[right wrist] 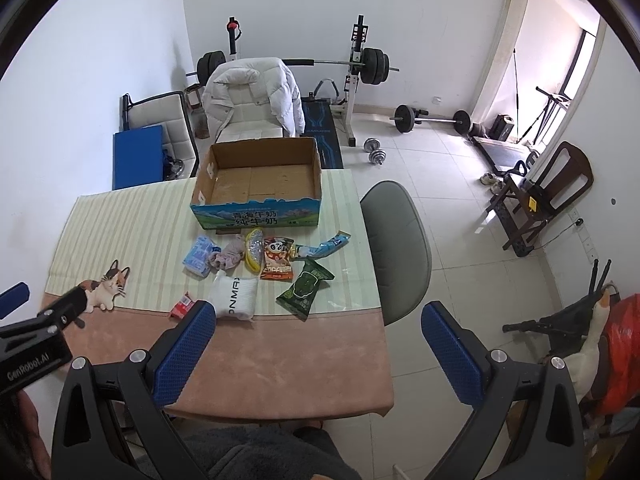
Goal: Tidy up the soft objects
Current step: 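Grasp the red snack bag with the left tool while the right grasps the white ONMAX bag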
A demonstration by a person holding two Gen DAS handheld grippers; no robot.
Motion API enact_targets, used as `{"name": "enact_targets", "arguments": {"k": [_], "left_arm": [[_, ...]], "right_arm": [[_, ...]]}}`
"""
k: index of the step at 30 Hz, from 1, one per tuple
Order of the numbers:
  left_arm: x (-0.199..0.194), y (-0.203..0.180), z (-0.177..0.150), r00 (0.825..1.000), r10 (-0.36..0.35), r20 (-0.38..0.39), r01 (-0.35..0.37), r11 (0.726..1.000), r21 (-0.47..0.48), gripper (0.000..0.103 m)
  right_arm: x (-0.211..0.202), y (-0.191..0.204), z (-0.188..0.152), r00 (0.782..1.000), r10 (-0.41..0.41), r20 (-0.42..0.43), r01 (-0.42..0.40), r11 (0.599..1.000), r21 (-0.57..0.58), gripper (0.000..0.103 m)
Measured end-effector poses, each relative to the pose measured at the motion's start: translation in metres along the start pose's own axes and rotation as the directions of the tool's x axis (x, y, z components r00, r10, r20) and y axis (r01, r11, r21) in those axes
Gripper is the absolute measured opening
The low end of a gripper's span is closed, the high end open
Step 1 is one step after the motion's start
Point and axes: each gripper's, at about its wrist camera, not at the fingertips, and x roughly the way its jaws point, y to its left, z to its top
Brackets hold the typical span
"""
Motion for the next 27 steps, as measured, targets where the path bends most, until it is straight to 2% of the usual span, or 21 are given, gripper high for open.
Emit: {"name": "enact_targets", "arguments": {"k": [4,5,6,7,8,10,12,15,16,17,18,19,20,21,23,24,25,27], "left_arm": [[0.064,0.022,-0.002,0.994,-0.004,-0.111,-0.007,0.995,-0.097,0.103],[0.094,0.032,-0.006,0.981,-0.040,-0.187,0.014,0.990,-0.141,0.103],[0.110,0.038,-0.008,0.972,-0.071,-0.225,0.031,0.984,-0.176,0.103],[0.128,0.044,-0.011,0.957,-0.100,-0.272,0.040,0.975,-0.216,0.102],[0.155,0.057,-0.018,0.932,-0.152,-0.328,0.057,0.957,-0.283,0.102],[0.186,0.069,-0.025,0.904,-0.212,-0.371,0.069,0.930,-0.361,0.100],[0.223,0.081,-0.037,0.865,-0.266,-0.425,0.059,0.896,-0.440,0.090],[0.263,0.089,-0.043,0.822,-0.316,-0.474,0.041,0.863,-0.504,0.084],[0.273,0.089,-0.044,0.812,-0.325,-0.484,0.033,0.855,-0.518,0.079],[0.286,0.091,-0.046,0.797,-0.334,-0.503,0.019,0.847,-0.532,0.077],[0.294,0.092,-0.045,0.791,-0.340,-0.509,0.019,0.844,-0.535,0.077],[0.301,0.092,-0.046,0.786,-0.337,-0.518,0.013,0.847,-0.532,0.077],[0.305,0.094,-0.045,0.791,-0.326,-0.518,0.008,0.852,-0.523,0.077],[0.309,0.094,-0.044,0.797,-0.296,-0.527,-0.004,0.869,-0.495,0.077],[0.314,0.089,-0.043,0.809,-0.224,-0.543,-0.020,0.913,-0.408,0.077],[0.316,0.089,-0.042,0.819,-0.191,-0.541,-0.030,0.928,-0.372,0.077],[0.316,0.088,-0.042,0.829,-0.148,-0.540,-0.047,0.943,-0.330,0.077],[0.318,0.086,-0.047,0.834,-0.073,-0.548,-0.089,0.960,-0.264,0.077]], "right_arm": [[0.061,0.006,0.005,0.995,0.041,-0.089,-0.038,0.999,0.032,0.103],[0.079,0.007,0.006,0.991,0.063,-0.120,-0.057,0.997,0.050,0.103],[0.099,0.009,0.007,0.982,0.094,-0.163,-0.082,0.993,0.081,0.103],[0.115,0.009,0.007,0.974,0.128,-0.185,-0.109,0.988,0.108,0.103],[0.133,0.010,0.006,0.966,0.158,-0.205,-0.132,0.982,0.136,0.103],[0.168,0.019,0.005,0.949,0.190,-0.252,-0.150,0.974,0.171,0.103],[0.201,0.030,0.003,0.939,0.201,-0.281,-0.155,0.972,0.178,0.103],[0.252,0.048,-0.003,0.917,0.218,-0.333,-0.157,0.967,0.198,0.103],[0.270,0.057,-0.004,0.909,0.226,-0.351,-0.161,0.966,0.204,0.103],[0.290,0.066,-0.005,0.895,0.236,-0.377,-0.167,0.964,0.206,0.103],[0.312,0.077,-0.006,0.877,0.250,-0.410,-0.175,0.961,0.213,0.103],[0.326,0.085,-0.007,0.862,0.260,-0.434,-0.180,0.960,0.216,0.103],[0.343,0.097,-0.007,0.847,0.268,-0.459,-0.192,0.959,0.206,0.103],[0.358,0.112,-0.005,0.839,0.266,-0.474,-0.215,0.964,0.159,0.103],[0.383,0.149,-0.002,0.842,0.199,-0.502,-0.253,0.967,-0.041,0.103],[0.391,0.170,-0.003,0.844,0.155,-0.513,-0.282,0.943,-0.179,0.103],[0.397,0.187,-0.007,0.846,0.114,-0.522,-0.308,0.902,-0.301,0.103],[0.405,0.225,-0.026,0.868,0.014,-0.497,-0.351,0.725,-0.593,0.103]]}}
